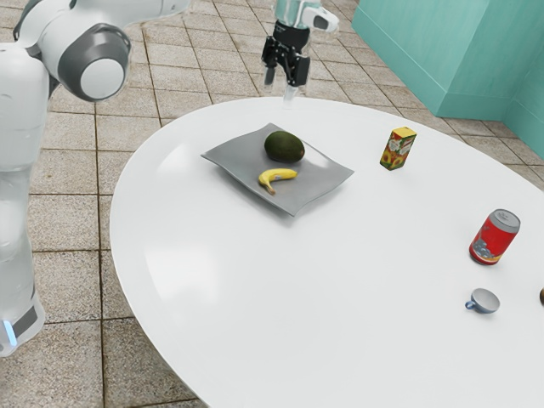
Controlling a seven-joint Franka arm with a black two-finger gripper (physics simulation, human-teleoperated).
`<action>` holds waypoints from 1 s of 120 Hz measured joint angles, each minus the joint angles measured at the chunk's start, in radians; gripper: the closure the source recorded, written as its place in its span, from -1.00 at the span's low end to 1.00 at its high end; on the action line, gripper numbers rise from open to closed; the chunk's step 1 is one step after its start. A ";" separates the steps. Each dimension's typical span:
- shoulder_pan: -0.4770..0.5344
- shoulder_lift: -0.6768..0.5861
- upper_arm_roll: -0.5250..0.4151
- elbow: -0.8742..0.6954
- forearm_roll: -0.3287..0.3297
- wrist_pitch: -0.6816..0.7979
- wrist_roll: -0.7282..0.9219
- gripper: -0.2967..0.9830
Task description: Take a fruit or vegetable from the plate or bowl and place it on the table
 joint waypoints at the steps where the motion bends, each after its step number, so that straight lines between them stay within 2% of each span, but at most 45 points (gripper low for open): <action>1: -0.001 -0.011 0.000 0.009 0.003 0.000 0.000 -0.53; 9: -0.007 -0.107 -0.017 0.101 0.005 -0.001 -0.001 -0.54; 19: -0.045 -0.136 -0.029 0.147 0.025 -0.002 -0.008 -0.54; 41: -0.071 0.010 -0.032 0.144 0.044 0.035 -0.018 -0.53; 75: -0.052 0.177 -0.045 0.136 0.016 0.105 -0.028 -0.54; 120: -0.025 0.240 -0.043 0.063 -0.013 0.165 -0.049 -0.54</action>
